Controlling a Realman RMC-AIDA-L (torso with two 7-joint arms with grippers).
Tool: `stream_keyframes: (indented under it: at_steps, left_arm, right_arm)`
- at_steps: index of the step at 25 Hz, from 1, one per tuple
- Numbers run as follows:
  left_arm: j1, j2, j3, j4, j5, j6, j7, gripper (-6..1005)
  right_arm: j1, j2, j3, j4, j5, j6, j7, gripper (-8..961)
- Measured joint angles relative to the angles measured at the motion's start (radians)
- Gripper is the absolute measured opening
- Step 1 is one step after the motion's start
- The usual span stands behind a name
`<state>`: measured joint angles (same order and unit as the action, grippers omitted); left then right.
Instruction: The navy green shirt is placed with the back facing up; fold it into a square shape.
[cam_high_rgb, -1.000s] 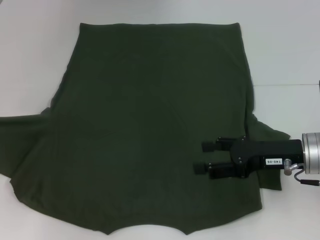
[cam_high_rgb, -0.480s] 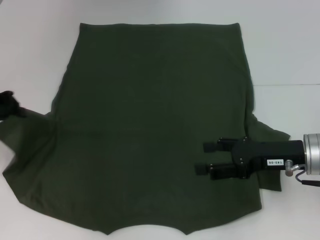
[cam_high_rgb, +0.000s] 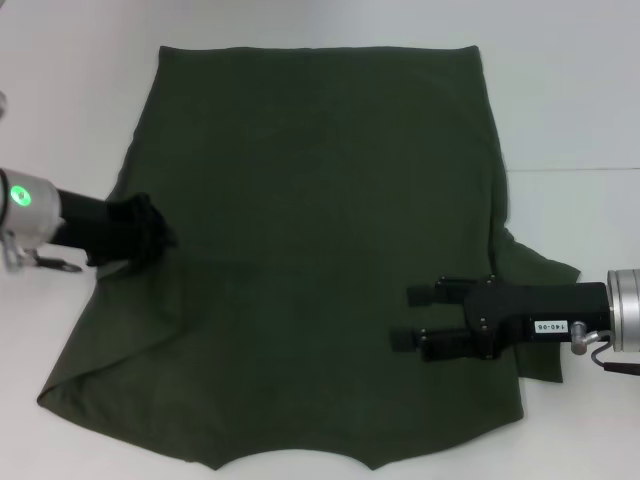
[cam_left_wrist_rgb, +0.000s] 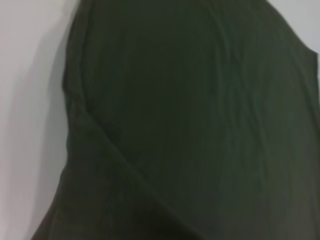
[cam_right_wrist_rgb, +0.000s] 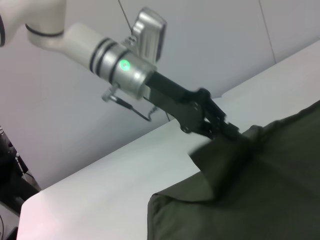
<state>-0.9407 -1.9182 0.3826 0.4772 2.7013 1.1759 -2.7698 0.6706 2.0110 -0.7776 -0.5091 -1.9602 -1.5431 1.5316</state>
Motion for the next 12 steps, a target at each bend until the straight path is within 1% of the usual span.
stream_keyframes:
  at_steps: [1,2,3,5,8,9,12]
  left_arm:
    - [0.004,-0.02,0.014,-0.012,0.0,-0.051,-0.001,52]
    - [0.007,-0.036,0.02,-0.022,-0.003,-0.092,-0.001,67]
    - [0.01,-0.047,0.023,-0.029,-0.006,-0.114,-0.001,82]
    - [0.015,-0.073,0.019,-0.042,-0.032,-0.165,0.007,174]
    - [0.02,-0.098,0.018,-0.042,-0.095,-0.208,0.043,311]
    - [0.022,-0.105,0.019,-0.04,-0.123,-0.217,0.069,331]
    - [0.037,-0.11,0.018,-0.021,-0.166,-0.231,0.122,390]
  right_arm:
    - [-0.001,0.0,0.0,0.001,0.0,0.0,0.0,912]
    - [-0.001,0.0,0.0,0.001,0.0,0.0,0.0,912]
    - [-0.001,0.0,0.0,0.001,0.0,0.0,0.0,912]
    - [-0.002,-0.001,0.0,0.001,0.0,0.0,0.0,912]
    - [-0.002,-0.001,0.0,0.001,0.0,0.003,0.0,912]
    - [-0.002,-0.001,0.0,0.001,0.0,0.005,0.0,912]
    - [-0.002,-0.002,0.0,0.002,0.0,0.008,0.004,912]
